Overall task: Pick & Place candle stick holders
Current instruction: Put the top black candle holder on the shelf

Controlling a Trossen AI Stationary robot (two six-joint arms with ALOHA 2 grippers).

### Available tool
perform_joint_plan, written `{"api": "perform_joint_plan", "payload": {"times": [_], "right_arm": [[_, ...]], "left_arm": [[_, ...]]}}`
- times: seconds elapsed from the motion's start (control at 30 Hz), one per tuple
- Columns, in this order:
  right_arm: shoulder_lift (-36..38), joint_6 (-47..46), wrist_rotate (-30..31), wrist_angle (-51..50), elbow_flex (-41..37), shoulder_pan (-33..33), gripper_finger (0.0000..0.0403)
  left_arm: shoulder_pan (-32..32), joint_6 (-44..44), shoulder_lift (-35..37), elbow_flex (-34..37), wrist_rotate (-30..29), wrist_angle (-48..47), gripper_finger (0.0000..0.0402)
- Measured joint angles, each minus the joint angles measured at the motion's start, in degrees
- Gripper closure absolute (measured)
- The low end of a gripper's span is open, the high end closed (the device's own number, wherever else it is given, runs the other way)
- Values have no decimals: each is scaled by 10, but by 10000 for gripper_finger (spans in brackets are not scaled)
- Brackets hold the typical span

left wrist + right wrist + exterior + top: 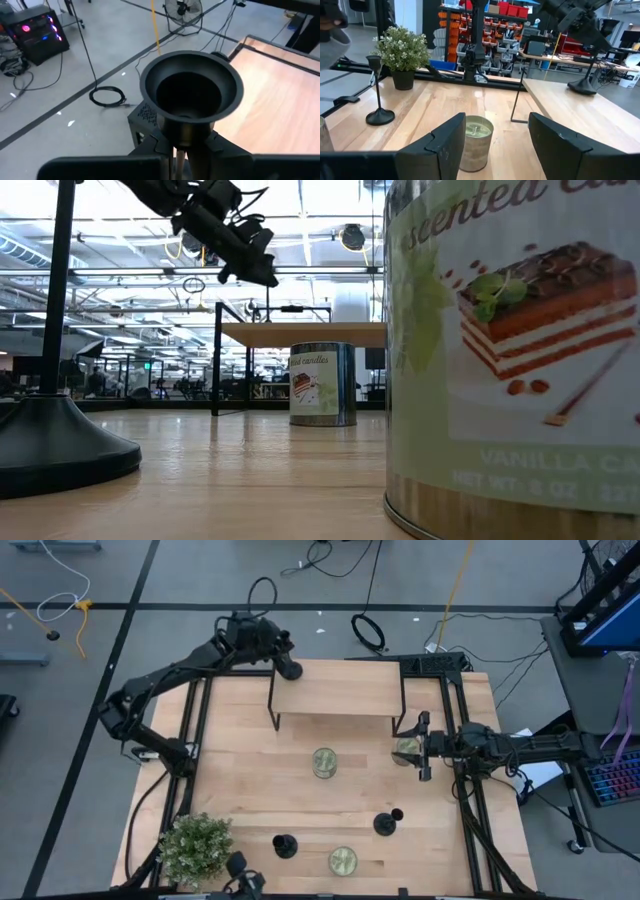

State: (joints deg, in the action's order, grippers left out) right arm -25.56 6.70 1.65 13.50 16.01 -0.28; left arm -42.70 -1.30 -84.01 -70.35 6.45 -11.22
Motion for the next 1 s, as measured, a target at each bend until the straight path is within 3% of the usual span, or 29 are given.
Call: {"api": "perform_joint_plan", "payload": {"times": [0.47,0.9,1.0], "right_arm": [[0,0,-24,38,0,0,193],[-10,-77,-306,67,1,0,191],[-26,-79,-333,69,1,5,179]], "left_arm": [[4,-16,0,0,-4,-5,296],[12,-33,4,0,-5,-7,191],[16,-34,13,0,-5,-6,168]]}}
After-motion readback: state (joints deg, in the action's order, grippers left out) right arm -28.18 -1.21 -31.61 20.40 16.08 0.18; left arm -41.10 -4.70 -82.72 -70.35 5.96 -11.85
